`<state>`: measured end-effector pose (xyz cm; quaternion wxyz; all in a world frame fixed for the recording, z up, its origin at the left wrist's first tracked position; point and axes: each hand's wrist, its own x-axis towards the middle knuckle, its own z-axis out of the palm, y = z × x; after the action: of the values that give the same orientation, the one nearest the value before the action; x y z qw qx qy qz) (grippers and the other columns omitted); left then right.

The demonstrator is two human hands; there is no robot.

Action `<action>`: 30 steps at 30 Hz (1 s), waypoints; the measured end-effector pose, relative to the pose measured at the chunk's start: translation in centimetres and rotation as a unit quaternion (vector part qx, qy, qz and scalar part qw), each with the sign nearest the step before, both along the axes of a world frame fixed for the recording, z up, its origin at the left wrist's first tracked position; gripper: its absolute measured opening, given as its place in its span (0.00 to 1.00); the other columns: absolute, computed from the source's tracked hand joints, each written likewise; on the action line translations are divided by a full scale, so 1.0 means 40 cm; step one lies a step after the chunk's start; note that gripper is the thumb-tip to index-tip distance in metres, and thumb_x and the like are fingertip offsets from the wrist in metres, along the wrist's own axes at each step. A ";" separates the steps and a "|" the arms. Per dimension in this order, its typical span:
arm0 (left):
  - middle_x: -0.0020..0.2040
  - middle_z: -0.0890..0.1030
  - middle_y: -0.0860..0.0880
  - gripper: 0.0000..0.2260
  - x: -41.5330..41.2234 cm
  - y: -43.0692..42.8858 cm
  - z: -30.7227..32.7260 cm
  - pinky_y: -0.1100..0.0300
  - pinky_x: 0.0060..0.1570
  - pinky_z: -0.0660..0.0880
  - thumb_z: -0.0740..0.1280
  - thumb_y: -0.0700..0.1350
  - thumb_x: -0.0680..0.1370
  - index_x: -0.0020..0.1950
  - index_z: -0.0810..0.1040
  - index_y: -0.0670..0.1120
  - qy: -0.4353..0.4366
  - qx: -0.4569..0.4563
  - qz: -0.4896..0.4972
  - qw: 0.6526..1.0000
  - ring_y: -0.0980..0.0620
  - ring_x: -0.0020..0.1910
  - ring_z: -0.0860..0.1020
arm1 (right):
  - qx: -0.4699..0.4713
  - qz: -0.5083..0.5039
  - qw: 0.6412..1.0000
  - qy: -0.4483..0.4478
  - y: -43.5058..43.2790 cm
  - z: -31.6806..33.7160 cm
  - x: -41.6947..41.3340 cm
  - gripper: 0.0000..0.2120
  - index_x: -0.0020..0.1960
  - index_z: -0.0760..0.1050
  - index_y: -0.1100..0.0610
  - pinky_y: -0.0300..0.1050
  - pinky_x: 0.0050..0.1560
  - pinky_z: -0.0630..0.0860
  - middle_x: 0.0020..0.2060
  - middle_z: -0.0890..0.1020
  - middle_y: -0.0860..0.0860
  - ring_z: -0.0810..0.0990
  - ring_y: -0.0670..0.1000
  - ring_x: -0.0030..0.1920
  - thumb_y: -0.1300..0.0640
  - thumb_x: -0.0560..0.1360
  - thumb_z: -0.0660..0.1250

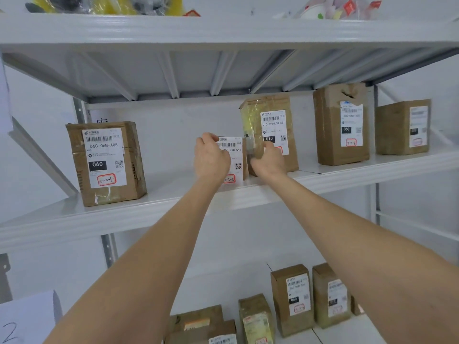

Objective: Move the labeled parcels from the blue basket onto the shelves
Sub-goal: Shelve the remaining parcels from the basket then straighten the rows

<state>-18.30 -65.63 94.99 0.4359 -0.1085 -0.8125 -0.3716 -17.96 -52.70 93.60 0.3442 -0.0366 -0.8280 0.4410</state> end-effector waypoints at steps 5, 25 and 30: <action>0.59 0.73 0.45 0.14 0.038 0.138 -0.059 0.55 0.46 0.70 0.61 0.36 0.74 0.60 0.69 0.42 0.033 -0.066 -0.063 0.995 0.46 0.57 0.72 | 0.035 -0.071 0.997 0.011 0.091 -0.055 0.083 0.28 0.73 0.62 0.54 0.52 0.64 0.69 0.65 0.70 0.57 0.68 0.58 0.66 0.58 0.74 0.64; 0.65 0.68 0.42 0.18 0.283 0.877 -0.749 0.50 0.58 0.72 0.62 0.36 0.75 0.65 0.68 0.42 -0.304 -0.170 -0.218 0.912 0.42 0.61 0.72 | 0.015 -0.141 0.957 -0.253 0.798 -0.711 0.452 0.21 0.68 0.68 0.51 0.49 0.62 0.70 0.67 0.66 0.52 0.65 0.53 0.67 0.58 0.76 0.63; 0.64 0.68 0.42 0.17 0.357 0.986 -0.990 0.52 0.56 0.72 0.61 0.36 0.75 0.64 0.68 0.43 -0.405 -0.179 -0.197 0.875 0.43 0.60 0.73 | 0.037 -0.105 0.934 -0.340 0.936 -0.946 0.497 0.18 0.66 0.72 0.51 0.51 0.64 0.71 0.66 0.68 0.54 0.67 0.55 0.66 0.58 0.76 0.63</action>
<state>-4.01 -26.19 55.38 -0.0408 -0.1823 -0.9323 -0.3097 1.94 -15.25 55.76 0.0877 -0.2579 -0.9029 0.3325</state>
